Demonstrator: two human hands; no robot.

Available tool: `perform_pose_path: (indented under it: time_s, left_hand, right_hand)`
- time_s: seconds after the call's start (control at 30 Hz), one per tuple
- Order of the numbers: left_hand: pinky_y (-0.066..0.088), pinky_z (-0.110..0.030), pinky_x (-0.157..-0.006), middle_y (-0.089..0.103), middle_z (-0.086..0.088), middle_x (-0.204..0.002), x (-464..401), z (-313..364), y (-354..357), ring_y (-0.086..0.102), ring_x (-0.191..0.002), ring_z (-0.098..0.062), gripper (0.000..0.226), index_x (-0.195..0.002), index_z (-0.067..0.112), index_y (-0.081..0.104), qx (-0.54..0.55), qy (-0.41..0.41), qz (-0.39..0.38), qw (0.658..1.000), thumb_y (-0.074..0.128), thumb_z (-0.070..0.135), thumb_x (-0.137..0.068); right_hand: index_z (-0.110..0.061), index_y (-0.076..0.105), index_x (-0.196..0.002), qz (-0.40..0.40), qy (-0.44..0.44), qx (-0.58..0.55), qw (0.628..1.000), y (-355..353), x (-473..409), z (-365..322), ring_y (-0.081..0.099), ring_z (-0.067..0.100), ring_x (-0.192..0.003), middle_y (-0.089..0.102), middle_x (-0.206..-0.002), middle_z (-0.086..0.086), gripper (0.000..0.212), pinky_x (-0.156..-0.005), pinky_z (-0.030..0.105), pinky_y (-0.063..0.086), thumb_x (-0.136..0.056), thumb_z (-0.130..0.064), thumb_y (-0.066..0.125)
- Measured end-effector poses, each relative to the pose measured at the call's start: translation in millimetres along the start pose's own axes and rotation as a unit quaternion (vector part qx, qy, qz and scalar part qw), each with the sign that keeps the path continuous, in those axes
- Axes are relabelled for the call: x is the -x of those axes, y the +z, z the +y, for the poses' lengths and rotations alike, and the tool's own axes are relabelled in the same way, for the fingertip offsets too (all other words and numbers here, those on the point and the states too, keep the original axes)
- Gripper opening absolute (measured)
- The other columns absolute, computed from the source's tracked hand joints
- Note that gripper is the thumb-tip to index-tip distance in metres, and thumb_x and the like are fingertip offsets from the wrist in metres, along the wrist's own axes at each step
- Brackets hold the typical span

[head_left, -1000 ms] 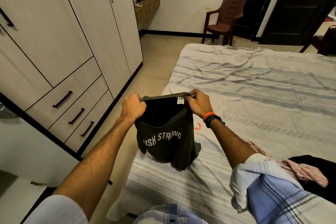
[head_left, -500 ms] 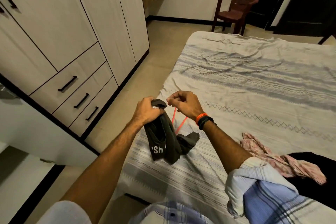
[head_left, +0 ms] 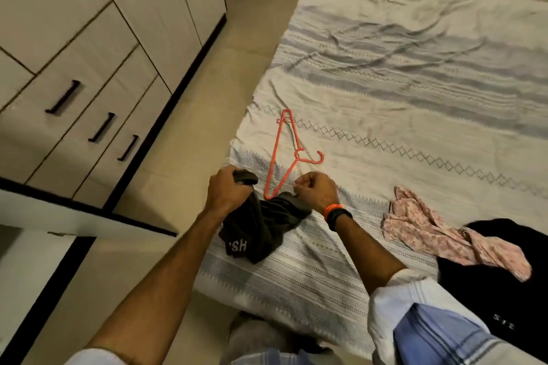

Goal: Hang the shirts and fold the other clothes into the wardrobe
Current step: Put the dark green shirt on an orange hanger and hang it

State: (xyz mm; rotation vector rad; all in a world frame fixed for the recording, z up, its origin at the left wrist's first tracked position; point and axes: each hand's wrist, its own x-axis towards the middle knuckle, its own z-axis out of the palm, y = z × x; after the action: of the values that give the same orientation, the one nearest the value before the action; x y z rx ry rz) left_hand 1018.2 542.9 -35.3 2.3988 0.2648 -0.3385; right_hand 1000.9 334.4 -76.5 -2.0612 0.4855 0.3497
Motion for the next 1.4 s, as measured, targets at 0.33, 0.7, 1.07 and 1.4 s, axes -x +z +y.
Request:
perform_pose_path:
  time_s: [0.33,0.7,1.07,1.4]
  left_hand:
    - [0.047,-0.026,-0.077,0.071,-0.007,-0.104,-140,-27,87,0.065,-0.098,-0.025,0.038,-0.109,0.011,0.069,0.031,-0.075,-0.077,0.994,0.079,0.024,-0.074]
    - [0.053,-0.028,-0.076,0.07,-0.004,-0.1,-188,-74,131,0.066,-0.092,-0.022,0.037,-0.107,0.011,0.069,0.059,-0.102,-0.125,0.985,0.081,0.022,-0.074]
    - [0.043,-0.019,-0.066,0.067,0.001,-0.097,-186,-73,118,0.061,-0.087,-0.015,0.033,-0.107,0.013,0.067,0.077,-0.11,-0.12,0.984,0.08,0.02,-0.077]
    - [0.051,-0.028,-0.076,0.07,-0.002,-0.099,-149,-51,97,0.065,-0.091,-0.02,0.037,-0.108,0.013,0.069,0.145,-0.147,-0.094,0.974,0.081,0.022,-0.074]
  right_hand:
    - [-0.016,0.067,-0.092,0.007,0.165,0.007,0.986,65,-125,50,0.062,0.021,-0.09,0.069,-0.094,0.003,0.009,-0.089,0.03,0.05,-0.084,-0.015,0.068]
    - [-0.014,0.065,-0.105,0.1,0.264,-0.123,0.951,140,-228,87,0.066,0.021,-0.087,0.07,-0.091,0.001,0.035,-0.088,0.039,0.055,-0.077,-0.03,0.08]
    - [-0.019,0.059,-0.107,0.11,0.159,-0.349,0.917,116,-236,44,0.054,0.012,-0.057,0.068,-0.079,0.003,0.042,-0.05,0.023,0.044,-0.085,0.013,0.044]
    - [-0.009,0.066,-0.115,0.069,0.06,-0.334,0.938,79,-174,21,0.035,0.007,-0.046,0.049,-0.065,-0.002,0.027,-0.045,0.022,0.028,-0.105,-0.015,0.042]
